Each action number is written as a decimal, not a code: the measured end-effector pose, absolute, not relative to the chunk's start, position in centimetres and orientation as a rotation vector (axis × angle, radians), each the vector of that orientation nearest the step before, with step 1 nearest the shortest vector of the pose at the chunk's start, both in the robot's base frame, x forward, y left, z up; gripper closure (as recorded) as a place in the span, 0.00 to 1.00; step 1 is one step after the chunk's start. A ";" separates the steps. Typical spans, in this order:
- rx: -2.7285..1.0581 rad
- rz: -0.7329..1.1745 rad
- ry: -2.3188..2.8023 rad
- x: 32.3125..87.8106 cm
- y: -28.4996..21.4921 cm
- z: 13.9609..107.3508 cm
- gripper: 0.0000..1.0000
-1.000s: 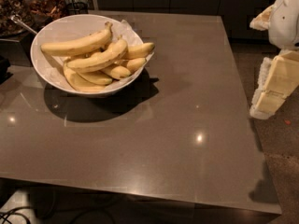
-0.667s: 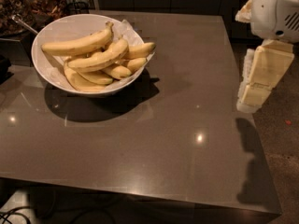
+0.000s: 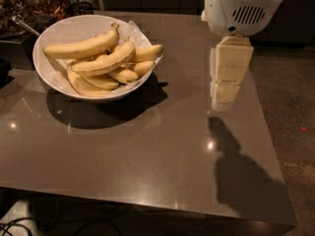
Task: Pick banana from white bowl
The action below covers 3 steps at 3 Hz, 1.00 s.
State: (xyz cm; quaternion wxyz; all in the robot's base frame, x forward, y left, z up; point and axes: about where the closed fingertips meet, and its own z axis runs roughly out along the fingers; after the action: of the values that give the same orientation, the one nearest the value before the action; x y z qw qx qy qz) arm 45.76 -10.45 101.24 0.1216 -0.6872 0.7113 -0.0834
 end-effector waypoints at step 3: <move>-2.054 -0.201 1.913 49.5 -4.1 102.7 0.00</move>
Offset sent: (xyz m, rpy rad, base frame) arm 0.0311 0.0557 0.0118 0.0799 -0.0224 0.1126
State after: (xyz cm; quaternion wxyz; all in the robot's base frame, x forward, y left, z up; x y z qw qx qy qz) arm 49.45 -4.10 102.69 0.1630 -0.7201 0.6708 -0.0705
